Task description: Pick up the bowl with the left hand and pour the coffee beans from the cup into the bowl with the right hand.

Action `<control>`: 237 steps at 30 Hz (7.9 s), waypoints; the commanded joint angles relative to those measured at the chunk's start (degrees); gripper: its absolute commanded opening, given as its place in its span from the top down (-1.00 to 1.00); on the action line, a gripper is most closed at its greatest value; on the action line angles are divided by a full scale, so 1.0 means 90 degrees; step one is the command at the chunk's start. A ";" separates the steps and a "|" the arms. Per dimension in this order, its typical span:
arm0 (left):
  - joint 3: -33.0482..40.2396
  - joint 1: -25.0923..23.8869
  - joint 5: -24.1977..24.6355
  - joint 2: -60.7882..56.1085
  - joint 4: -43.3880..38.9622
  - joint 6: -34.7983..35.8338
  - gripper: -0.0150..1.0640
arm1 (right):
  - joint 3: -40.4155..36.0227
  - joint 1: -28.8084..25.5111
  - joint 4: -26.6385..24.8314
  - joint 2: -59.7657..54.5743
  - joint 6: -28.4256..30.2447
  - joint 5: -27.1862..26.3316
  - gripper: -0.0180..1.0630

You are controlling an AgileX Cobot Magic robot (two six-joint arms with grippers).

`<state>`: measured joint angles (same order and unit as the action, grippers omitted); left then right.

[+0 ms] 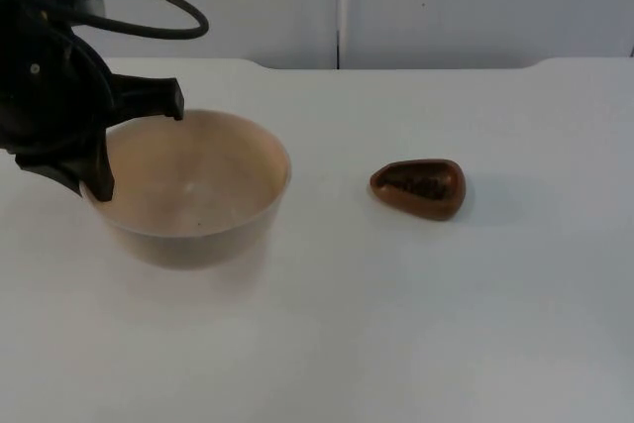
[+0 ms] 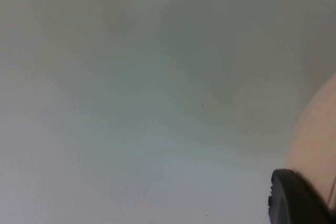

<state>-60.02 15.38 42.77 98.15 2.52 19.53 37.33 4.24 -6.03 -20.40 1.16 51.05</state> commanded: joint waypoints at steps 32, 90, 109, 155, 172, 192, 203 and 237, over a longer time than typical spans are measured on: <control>-0.0033 0.0006 -0.0063 -0.0043 0.0029 0.0055 0.98 | 0.2635 0.0142 -0.0358 -0.5298 0.0182 0.0140 -0.98; -0.0033 0.0006 -0.0128 -0.0043 0.0137 0.0055 0.98 | 0.6419 0.2347 0.0844 -1.1139 -0.3551 0.0568 -0.84; -0.0033 0.0006 -0.0164 -0.0043 0.0147 0.0055 0.98 | 0.6865 0.2401 0.1350 -1.2237 -0.4364 0.0115 -0.66; -0.0033 0.0006 -0.0190 -0.0043 0.0162 0.0055 0.98 | 0.6865 0.2401 0.1328 -1.2703 -0.4514 -0.0529 0.14; -0.0033 0.0006 -0.0190 -0.0043 0.0162 0.0055 0.98 | 0.6865 0.2401 0.1375 -1.2703 -0.4115 -0.1077 0.72; -0.0033 0.0006 -0.0225 -0.0043 0.0149 0.0055 0.98 | 0.6865 0.2401 0.2199 -1.2432 -0.3424 -0.0432 0.97; -0.0033 0.0006 -0.0202 -0.0043 0.0149 0.0055 0.98 | 0.6931 0.2401 0.2304 -1.1488 -0.2085 0.0507 0.97; -0.0033 0.0006 -0.0199 -0.0043 0.0163 0.0055 0.98 | 0.6931 0.2430 0.2038 -0.9741 -0.0841 0.2102 0.97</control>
<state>-60.02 15.38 41.22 98.15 3.20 19.53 99.33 25.69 13.04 -108.89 -6.84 69.38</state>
